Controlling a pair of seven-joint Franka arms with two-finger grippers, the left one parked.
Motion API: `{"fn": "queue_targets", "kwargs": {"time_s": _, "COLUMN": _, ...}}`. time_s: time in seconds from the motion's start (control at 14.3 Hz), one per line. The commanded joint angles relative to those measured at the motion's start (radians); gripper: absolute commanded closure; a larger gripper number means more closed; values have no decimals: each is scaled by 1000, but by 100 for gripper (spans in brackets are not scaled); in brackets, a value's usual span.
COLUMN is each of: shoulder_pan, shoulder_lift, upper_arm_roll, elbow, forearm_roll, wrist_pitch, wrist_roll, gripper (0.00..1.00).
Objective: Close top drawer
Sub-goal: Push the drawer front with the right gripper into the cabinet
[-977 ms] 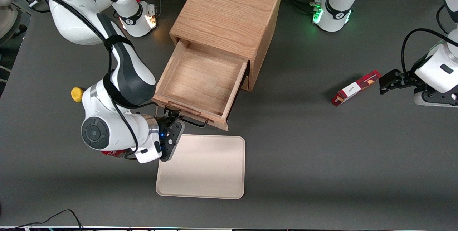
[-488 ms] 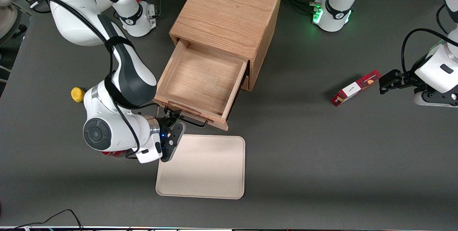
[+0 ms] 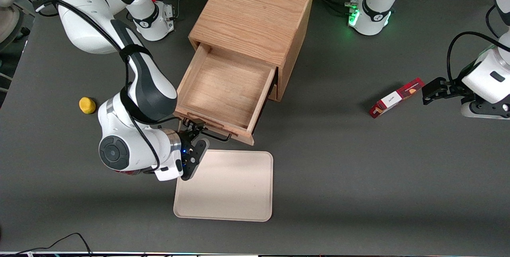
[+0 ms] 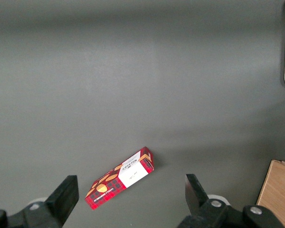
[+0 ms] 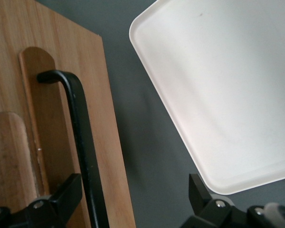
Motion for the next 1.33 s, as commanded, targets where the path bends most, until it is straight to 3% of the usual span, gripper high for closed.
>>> {"fn": "queue_targets", "kwargs": {"time_s": 0.0, "shoulder_pan": 0, "shoulder_lift": -3, "upper_arm_roll": 6, "elbow": -19, "forearm_roll": 18, "wrist_pitch": -6, "wrist_roll": 31, "gripper": 0}}
{"fn": "queue_targets", "kwargs": {"time_s": 1.12, "shoulder_pan": -13, "shoulder_lift": -192, "upper_arm_roll": 72, "elbow": -326, "forearm_roll": 21, "wrist_pitch": 0, "wrist_roll": 120, "gripper": 0}}
{"fn": "queue_targets", "kwargs": {"time_s": 1.26, "shoulder_pan": -13, "shoulder_lift": -198, "upper_arm_roll": 77, "elbow": -346, "forearm_roll": 52, "wrist_pitch": 6, "wrist_roll": 120, "gripper": 0}}
